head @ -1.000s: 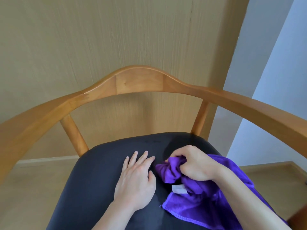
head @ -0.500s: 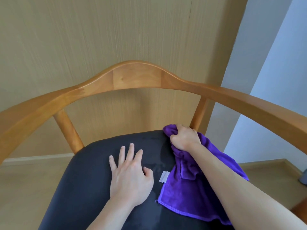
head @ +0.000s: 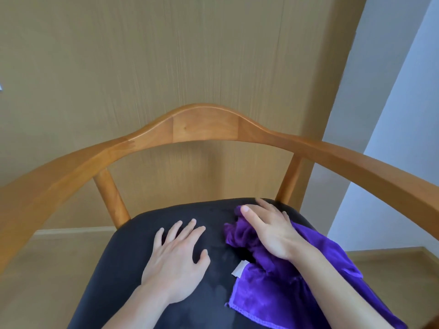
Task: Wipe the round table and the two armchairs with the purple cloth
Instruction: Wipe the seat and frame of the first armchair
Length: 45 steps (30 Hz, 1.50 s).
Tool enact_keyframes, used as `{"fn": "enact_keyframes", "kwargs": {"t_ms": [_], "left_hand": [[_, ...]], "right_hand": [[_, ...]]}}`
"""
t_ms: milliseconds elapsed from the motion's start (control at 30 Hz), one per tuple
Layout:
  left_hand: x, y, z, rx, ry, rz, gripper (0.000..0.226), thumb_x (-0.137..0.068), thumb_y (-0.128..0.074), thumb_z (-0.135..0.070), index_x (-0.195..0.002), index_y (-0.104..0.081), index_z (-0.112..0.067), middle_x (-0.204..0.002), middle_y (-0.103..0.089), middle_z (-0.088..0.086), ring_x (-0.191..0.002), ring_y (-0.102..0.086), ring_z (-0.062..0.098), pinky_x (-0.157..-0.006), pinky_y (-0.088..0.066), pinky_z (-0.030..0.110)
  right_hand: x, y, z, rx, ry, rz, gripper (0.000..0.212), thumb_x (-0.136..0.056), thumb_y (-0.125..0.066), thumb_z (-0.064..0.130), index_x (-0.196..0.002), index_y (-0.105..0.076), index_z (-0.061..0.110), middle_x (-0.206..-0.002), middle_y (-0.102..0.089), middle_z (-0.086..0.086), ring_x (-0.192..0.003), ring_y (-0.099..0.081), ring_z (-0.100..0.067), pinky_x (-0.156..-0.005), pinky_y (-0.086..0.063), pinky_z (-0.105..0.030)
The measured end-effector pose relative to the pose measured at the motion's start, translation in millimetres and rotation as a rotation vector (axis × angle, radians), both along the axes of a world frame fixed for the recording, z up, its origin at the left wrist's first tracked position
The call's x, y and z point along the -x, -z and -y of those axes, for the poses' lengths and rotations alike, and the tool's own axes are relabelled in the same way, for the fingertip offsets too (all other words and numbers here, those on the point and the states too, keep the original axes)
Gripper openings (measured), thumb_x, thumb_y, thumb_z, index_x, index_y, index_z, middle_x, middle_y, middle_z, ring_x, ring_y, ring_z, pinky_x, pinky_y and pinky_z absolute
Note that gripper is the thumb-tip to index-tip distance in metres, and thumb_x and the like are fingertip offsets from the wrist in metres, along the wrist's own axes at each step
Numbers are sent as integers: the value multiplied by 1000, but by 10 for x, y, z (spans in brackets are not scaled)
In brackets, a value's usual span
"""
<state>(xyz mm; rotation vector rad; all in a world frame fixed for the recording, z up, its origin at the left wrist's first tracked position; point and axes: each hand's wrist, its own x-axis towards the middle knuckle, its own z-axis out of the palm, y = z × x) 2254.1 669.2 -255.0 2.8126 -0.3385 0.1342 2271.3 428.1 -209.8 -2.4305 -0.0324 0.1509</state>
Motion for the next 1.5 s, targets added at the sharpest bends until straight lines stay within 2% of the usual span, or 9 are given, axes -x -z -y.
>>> {"fn": "enact_keyframes", "kwargs": {"t_ms": [133, 267, 400, 600, 833, 967, 1233, 1367, 1500], "left_hand": [[-37, 41, -33, 21, -8, 5, 60, -91, -21, -56, -150, -22, -46, -163, -7, -24, -150, 4, 5, -123, 3, 40], [-51, 67, -36, 43, -9, 18, 61, -90, -21, -55, -150, -26, -44, -162, -11, -26, -150, 1, 3, -124, -1, 39], [-44, 55, -35, 52, -16, 28, 63, -88, -17, -55, -150, -28, -45, -161, -12, -26, -150, -1, 2, -124, -2, 38], [-28, 37, -23, 61, -23, 34, 63, -89, -18, -53, -150, -29, -44, -161, -14, -26, -150, -2, 1, -124, -2, 38], [-15, 35, -23, 73, -76, 68, 54, -95, -33, -43, -148, -37, -37, -161, -22, -19, -149, -10, 1, -124, -6, 37], [24, 16, -13, 95, -148, 68, 51, -96, -38, -41, -146, -43, -34, -160, -28, -14, -148, -16, 4, -123, -6, 37], [42, -11, -375, 124, -6, -30, 55, -98, -36, -44, -152, -28, -42, -161, -9, -28, -144, 3, -14, -122, 2, 25], [65, 27, -326, 103, -34, 20, 56, -94, -32, -49, -150, -29, -42, -161, -12, -27, -147, 0, -7, -124, 0, 32], [68, 40, -335, 110, -30, 19, 61, -90, -27, -52, -150, -31, -42, -161, -15, -26, -148, -2, -6, -124, -2, 34]], "right_hand": [[122, 178, -497, 679, 155, 4, 92, -83, -25, 86, -148, -35, 22, -148, -43, -17, -135, -39, -48, -107, -29, -65], [75, 258, -456, 624, 61, 250, 52, -87, -46, 57, -122, -48, 18, -114, -59, -8, -104, -59, -37, -84, -46, -45], [-362, 141, -121, 365, 148, 330, 30, -84, -59, 36, -105, -54, 16, -96, -62, -5, -89, -63, -34, -67, -40, -33], [-1035, 164, -152, 231, 282, 180, 37, -84, -59, 50, -98, -63, 15, -97, -69, -9, -97, -64, -37, -83, -51, -37], [-374, 229, -480, 240, -134, 321, 39, -73, -58, 49, -106, -66, 32, -75, -56, 13, -86, -62, -22, -66, -40, -28], [-242, 332, -438, 285, -219, 371, 49, -76, -58, 43, -123, -62, 29, -115, -66, 12, -106, -61, -21, -80, -50, -31], [-970, 272, -404, 295, 302, 260, 41, -90, -58, 42, -108, -64, 7, -117, -52, -11, -113, -46, -34, -97, -42, -44], [-778, 242, -546, 465, 78, 312, 41, -87, -57, 45, -116, -64, 17, -118, -51, -5, -111, -46, -31, -97, -40, -43], [-195, 218, -516, 299, -239, 324, 39, -73, -55, 49, -107, -63, 33, -110, -53, 11, -103, -49, -17, -95, -41, -36]]}}
